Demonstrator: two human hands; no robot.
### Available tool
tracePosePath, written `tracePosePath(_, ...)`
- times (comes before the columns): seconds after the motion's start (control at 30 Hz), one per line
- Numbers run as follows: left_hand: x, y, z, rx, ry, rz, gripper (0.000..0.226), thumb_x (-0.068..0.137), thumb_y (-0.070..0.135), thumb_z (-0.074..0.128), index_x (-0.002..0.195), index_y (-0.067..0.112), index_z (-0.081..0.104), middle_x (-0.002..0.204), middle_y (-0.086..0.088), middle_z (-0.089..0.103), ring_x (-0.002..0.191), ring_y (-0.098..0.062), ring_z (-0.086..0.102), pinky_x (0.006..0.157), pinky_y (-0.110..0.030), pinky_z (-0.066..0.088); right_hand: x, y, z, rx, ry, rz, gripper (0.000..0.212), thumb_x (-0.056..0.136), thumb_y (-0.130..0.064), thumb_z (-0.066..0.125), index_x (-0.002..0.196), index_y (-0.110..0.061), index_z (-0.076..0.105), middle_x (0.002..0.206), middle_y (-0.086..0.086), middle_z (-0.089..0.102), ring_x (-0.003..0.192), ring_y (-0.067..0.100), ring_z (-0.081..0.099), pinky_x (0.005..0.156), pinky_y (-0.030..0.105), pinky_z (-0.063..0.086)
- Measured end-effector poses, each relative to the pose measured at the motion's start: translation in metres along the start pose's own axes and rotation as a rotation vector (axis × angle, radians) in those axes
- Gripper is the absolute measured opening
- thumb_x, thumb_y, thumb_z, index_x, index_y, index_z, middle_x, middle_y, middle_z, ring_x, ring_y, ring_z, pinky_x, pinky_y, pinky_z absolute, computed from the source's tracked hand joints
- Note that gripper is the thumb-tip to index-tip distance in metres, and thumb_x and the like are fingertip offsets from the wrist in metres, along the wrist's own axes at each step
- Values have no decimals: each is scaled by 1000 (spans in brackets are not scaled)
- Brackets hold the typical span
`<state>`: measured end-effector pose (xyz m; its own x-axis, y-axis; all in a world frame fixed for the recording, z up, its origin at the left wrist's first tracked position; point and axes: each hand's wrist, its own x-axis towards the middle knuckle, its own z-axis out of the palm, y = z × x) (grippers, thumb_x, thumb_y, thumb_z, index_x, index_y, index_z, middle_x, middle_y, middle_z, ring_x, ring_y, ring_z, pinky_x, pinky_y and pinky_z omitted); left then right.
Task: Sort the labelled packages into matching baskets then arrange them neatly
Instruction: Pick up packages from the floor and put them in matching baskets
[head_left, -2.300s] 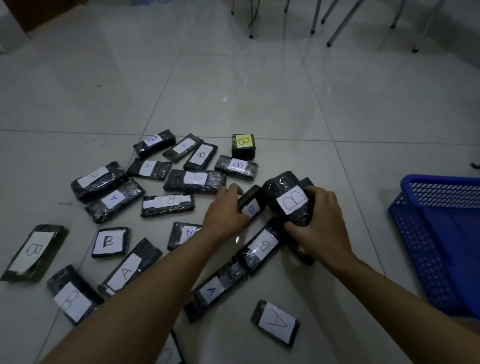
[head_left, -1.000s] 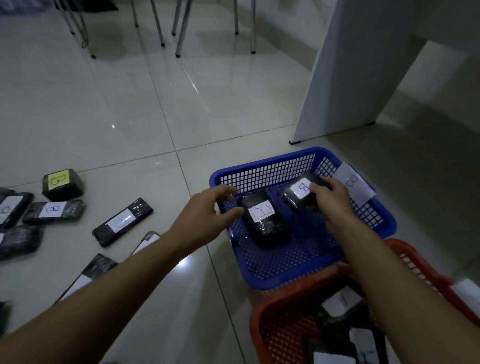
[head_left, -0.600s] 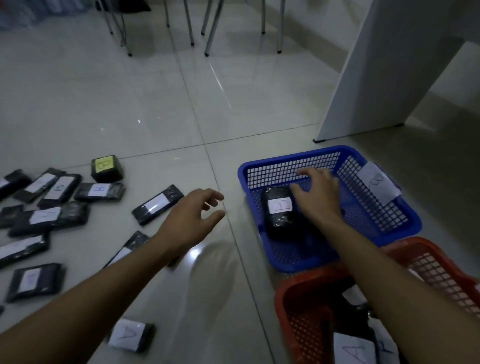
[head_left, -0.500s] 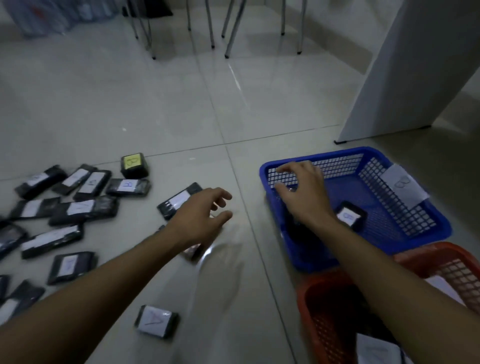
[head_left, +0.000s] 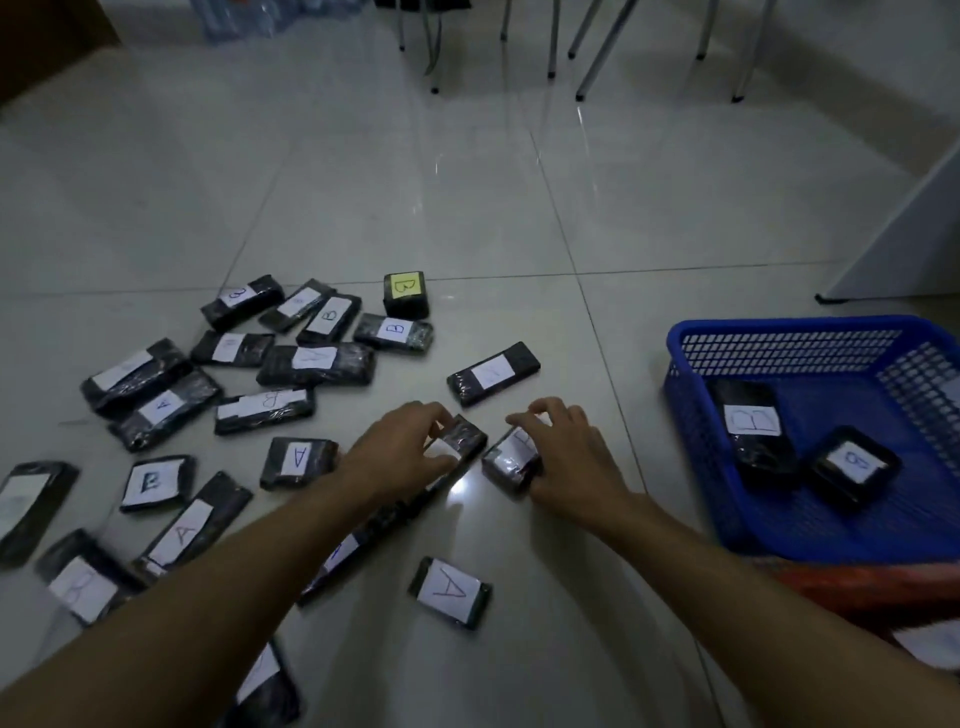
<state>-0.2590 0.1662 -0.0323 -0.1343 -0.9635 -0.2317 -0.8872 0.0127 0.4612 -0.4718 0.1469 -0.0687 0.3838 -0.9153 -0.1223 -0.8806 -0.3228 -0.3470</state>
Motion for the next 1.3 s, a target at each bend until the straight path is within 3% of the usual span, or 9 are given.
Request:
tracePosePath(0.17, 13, -2, 16, 78, -8, -57, 53, 80, 33, 68, 127, 21, 47, 125, -6, 51, 112, -24, 47, 90, -35, 44, 5, 3, 11, -167, -50, 10, 87, 78, -20, 76, 150, -33, 28, 153, -1, 24, 132, 25, 30, 102, 36, 37)
tracePosePath(0.37, 14, -8, 23, 100, -36, -88, 63, 76, 33, 72, 130, 22, 42, 127, -6, 52, 116, -27, 45, 93, -41, 45, 4, 1, 11, -245, 26, 5, 65, 79, -35, 70, 138, -31, 44, 135, 1, 38, 122, 23, 34, 96, 36, 33)
tracePosePath(0.53, 7, -18, 25, 133, -56, -143, 67, 72, 33, 74, 129, 22, 40, 124, -6, 56, 113, -29, 50, 90, -43, 47, 1, 2, 16, -143, 57, 13, 60, 74, -41, 72, 126, -29, 44, 124, -4, 50, 115, 19, 43, 95, 35, 34)
tracePosePath(0.63, 6, -18, 17, 13, -14, -188, 65, 71, 28, 77, 126, 22, 43, 118, -6, 57, 104, -27, 56, 86, -40, 50, -2, 0, 15, -84, 50, 0, 60, 75, -43, 73, 125, -29, 43, 120, -4, 50, 108, 16, 48, 91, 34, 37)
tracePosePath(0.8, 0, -6, -8, -330, 9, -202, 38, 76, 20, 79, 108, 19, 57, 99, 0, 63, 81, -14, 62, 65, -27, 48, -8, 1, 0, -48, 103, -23, 65, 73, -57, 72, 123, -26, 45, 115, -2, 48, 101, 15, 49, 83, 33, 44)
tracePosePath(0.93, -13, 15, -10, -547, -54, -159, 35, 79, 18, 76, 107, 21, 55, 96, -4, 67, 85, -18, 67, 72, -35, 57, -24, 9, -31, -57, 223, -11, 69, 67, -69, 72, 115, -26, 47, 108, -4, 47, 95, 16, 47, 76, 33, 40)
tracePosePath(1.1, -9, 75, 4, -642, -124, -56, 38, 75, 10, 78, 105, 17, 56, 90, -8, 69, 81, -20, 68, 70, -34, 56, -76, 40, -73, -100, 386, 133, 65, 69, -67, 69, 115, -25, 51, 110, -2, 48, 101, 21, 47, 81, 42, 42)
tracePosePath(1.2, -13, 116, 20, -680, -182, 40, 36, 74, 12, 80, 102, 17, 57, 91, -10, 70, 85, -26, 69, 79, -43, 55, -129, 69, -94, -136, 427, 301, 66, 70, -69, 66, 118, -26, 52, 111, -2, 49, 105, 23, 47, 86, 43, 42)
tracePosePath(1.3, -21, 154, 41, -690, -245, 97, 38, 75, 15, 80, 104, 20, 56, 93, -7, 70, 83, -23, 70, 78, -42, 58, -181, 95, -106, -130, 417, 473, 68, 73, -68, 65, 123, -25, 51, 117, -1, 52, 108, 24, 49, 89, 43, 44)
